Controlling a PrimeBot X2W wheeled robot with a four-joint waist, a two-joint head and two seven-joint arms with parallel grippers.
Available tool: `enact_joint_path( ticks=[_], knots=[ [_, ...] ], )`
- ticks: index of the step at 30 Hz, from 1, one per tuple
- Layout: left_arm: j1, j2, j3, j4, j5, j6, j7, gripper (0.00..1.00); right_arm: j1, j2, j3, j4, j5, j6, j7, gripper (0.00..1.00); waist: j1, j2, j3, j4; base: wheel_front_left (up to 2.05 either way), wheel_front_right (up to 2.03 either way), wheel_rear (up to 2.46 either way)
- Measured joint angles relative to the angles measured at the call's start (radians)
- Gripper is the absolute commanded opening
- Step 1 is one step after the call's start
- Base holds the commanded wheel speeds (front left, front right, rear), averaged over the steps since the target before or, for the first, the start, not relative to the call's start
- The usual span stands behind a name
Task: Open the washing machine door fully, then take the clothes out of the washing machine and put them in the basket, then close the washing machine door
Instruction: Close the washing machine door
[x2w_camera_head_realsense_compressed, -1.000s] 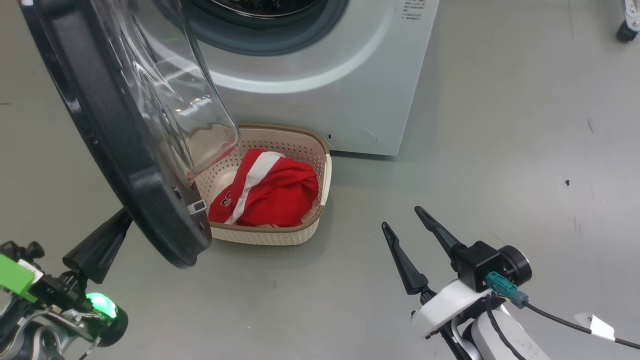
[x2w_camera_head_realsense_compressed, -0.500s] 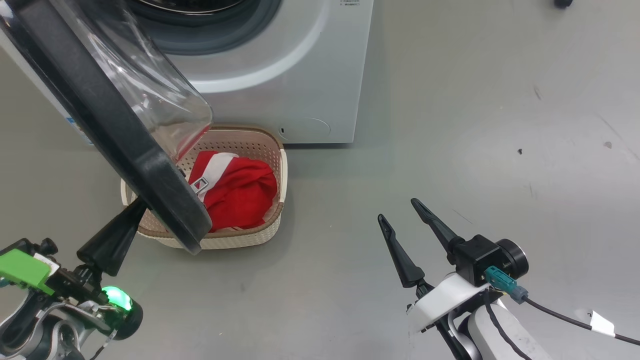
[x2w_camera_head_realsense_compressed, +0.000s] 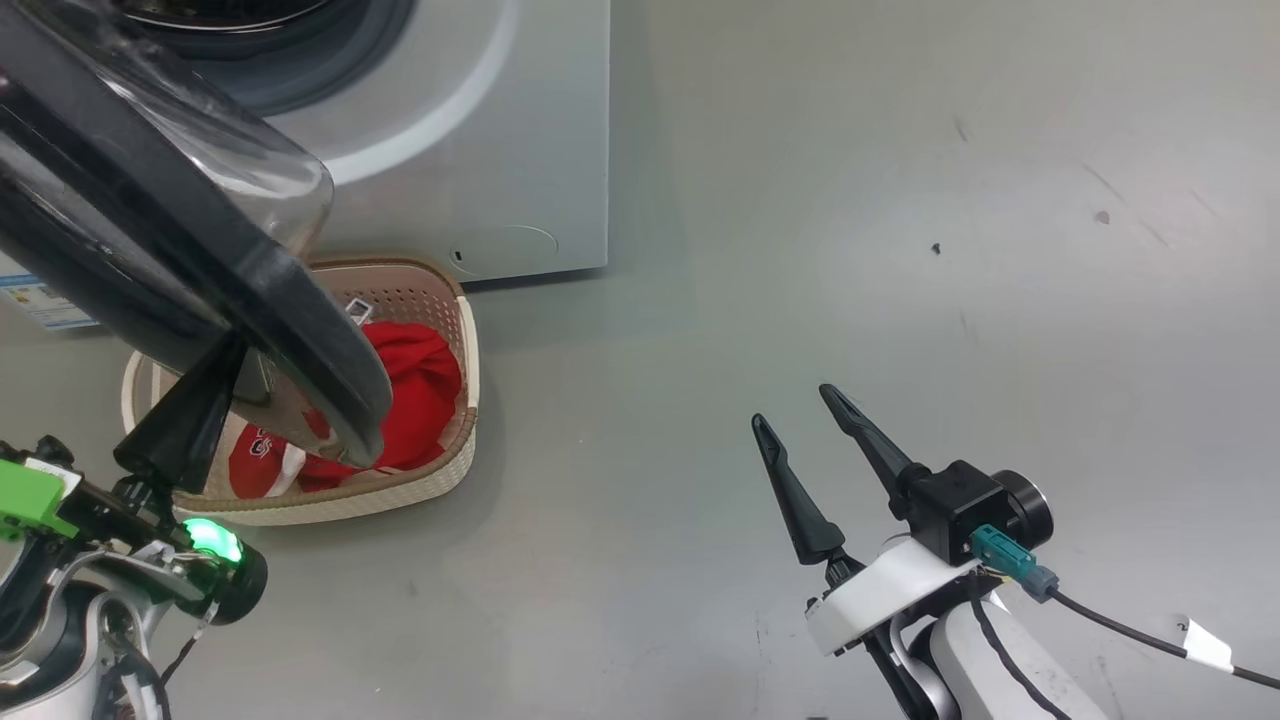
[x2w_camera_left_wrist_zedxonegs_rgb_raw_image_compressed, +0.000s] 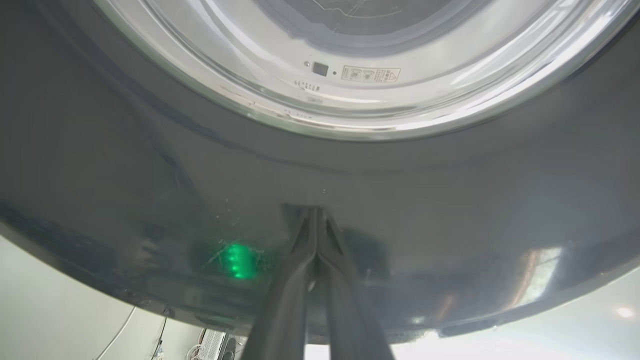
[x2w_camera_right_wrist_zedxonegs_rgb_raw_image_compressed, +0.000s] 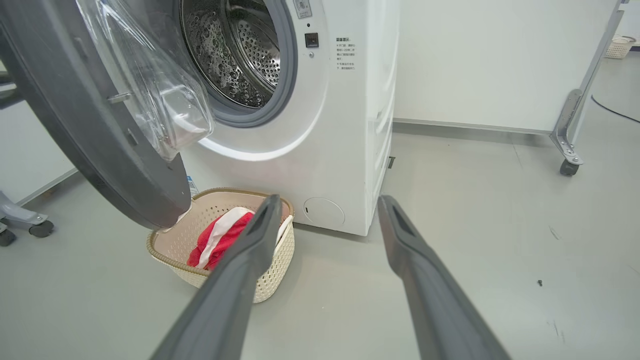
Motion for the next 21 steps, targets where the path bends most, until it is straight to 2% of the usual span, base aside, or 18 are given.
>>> enact_joint_path(
  ticks=[21],
  knots=[
    [-0.115,-0.01,0.019,0.004,0.003,0.002,-0.105,0.0,-0.012,0.001,0.018,-0.03,0.027,-0.028,0.0,1.0,0.0,0.0,0.062,-0.162,0.0,0.0,0.0]
  ],
)
